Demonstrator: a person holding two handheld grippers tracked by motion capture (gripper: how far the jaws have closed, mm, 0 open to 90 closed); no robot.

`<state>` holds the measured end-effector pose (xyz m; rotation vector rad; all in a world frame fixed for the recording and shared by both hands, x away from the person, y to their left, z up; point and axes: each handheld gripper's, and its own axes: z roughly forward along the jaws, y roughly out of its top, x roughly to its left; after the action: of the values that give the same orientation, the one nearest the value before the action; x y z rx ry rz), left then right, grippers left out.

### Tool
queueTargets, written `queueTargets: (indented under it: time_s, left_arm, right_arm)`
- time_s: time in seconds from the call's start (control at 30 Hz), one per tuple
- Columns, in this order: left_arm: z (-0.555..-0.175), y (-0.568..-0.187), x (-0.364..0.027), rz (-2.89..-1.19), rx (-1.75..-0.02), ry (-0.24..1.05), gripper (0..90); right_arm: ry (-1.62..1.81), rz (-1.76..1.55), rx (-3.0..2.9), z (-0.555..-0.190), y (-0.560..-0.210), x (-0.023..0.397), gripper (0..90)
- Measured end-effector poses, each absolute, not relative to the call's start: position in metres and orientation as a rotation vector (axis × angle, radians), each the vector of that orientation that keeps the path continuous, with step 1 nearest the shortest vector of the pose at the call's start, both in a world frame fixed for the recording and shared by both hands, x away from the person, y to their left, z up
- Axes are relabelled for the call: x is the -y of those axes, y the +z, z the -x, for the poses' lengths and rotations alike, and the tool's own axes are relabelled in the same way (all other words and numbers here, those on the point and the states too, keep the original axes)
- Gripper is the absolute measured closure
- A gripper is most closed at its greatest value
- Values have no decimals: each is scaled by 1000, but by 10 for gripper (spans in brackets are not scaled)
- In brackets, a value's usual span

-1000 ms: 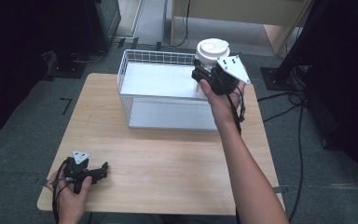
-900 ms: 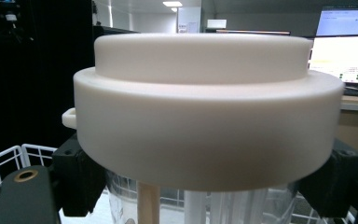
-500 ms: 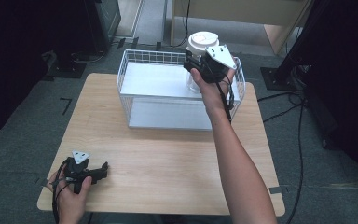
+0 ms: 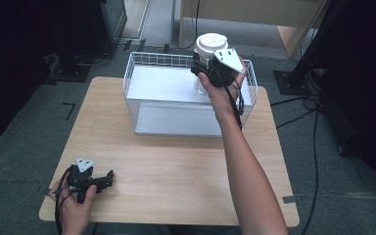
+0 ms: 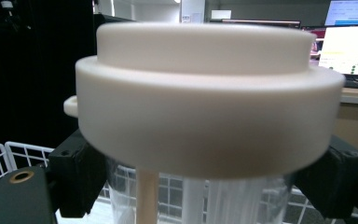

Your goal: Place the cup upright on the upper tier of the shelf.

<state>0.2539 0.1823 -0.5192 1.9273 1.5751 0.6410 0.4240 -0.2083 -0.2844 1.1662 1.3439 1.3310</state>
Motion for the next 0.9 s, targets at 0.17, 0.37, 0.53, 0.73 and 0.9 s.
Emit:
queueTargets:
  time_s: [0.17,0.37,0.53,0.73,0.9]
  left_arm:
    - [-254,-519,-182,-1928,-1575,641,0]
    - [-254,-519,-182,-1928,-1576,639,0]
    - [-254,-519,-182,-1930,-1576,638,0]
    - [-254,-519,-182,-1930,-1576,639,0]
    - [-254,-519,-182,-1931,-1576,640,0]
  right_arm:
    - [1354,-1176,-1400,-421,-291,213,90]
    - [1348,-1176,-1450,-416,-306,216,52]
    - [1344,-1169,-1477,-407,-316,218,44]
    - [1347,-1156,-1501,-393,-328,221,42]
    - [1350,-1152,-1515,-380,-337,227,42]
